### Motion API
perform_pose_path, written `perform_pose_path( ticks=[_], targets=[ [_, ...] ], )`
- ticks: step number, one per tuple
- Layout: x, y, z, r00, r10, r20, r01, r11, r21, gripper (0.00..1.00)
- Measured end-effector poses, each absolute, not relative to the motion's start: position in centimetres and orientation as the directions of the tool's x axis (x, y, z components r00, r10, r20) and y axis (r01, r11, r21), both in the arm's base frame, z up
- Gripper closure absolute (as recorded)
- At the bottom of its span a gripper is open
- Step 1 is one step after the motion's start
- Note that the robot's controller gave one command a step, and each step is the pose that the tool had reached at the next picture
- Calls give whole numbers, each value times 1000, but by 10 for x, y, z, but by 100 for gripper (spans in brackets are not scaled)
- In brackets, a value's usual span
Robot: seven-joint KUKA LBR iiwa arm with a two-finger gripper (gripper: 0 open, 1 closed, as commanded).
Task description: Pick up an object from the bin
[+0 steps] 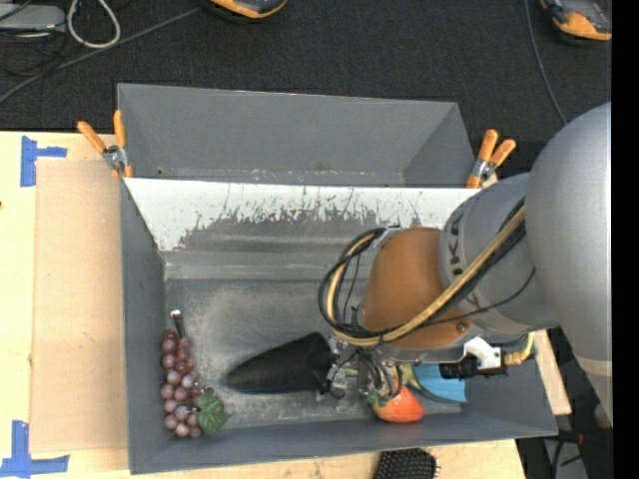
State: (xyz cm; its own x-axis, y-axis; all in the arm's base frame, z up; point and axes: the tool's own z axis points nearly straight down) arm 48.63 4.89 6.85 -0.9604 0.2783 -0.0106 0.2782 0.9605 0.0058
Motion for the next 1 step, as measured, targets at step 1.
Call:
perform_pose_path(
  ticks=[1],
  targets=[
    [486, 49, 68, -960, 278, -11, 278, 961, 6, 100]
  ],
)
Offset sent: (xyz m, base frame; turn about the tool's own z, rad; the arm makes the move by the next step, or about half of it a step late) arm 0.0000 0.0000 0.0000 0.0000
